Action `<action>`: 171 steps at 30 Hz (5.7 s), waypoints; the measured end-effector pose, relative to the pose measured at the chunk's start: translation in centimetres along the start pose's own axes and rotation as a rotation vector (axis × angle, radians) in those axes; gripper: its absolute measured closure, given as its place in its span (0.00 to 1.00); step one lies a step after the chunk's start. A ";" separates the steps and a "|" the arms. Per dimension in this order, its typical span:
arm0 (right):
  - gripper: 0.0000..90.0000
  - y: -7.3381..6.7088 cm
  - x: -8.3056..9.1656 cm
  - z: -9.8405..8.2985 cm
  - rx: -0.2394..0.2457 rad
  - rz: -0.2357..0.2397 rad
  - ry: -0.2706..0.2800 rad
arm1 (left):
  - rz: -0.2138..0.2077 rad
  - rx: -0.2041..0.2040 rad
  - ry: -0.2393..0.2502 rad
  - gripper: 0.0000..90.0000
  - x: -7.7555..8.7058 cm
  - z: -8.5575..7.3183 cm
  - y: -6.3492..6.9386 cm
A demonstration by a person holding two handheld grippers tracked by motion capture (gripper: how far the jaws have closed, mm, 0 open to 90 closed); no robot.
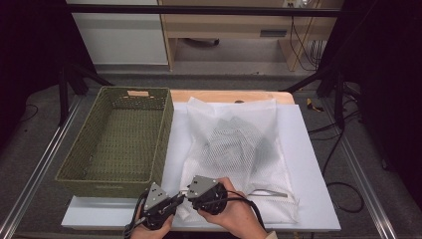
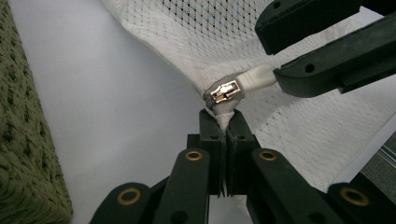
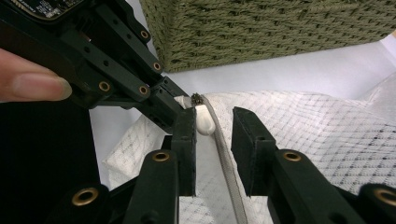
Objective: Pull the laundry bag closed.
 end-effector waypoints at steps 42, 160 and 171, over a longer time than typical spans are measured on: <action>0.90 -1.2 -0.8 -0.7 -0.039 -0.011 -0.022 | -0.005 0.001 0.005 0.98 0.1 0.0 0.0; 0.91 1.4 -0.9 -5.0 0.015 -0.013 -0.141 | 0.001 -0.015 0.017 0.98 -0.8 -0.3 1.6; 0.91 1.9 -0.6 -5.5 0.006 -0.023 -0.157 | 0.010 -0.014 0.025 0.98 -0.9 -0.4 1.8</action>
Point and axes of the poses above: each handheld gripper's, and its own axes: x roughly backward along the jaws, z roughly out of its top, y roughly to its right, the point moved 6 cm from there along -x, roughly forward along the jaws, and after that the axes turned 4 degrees about -x, right-handed, at the moved point
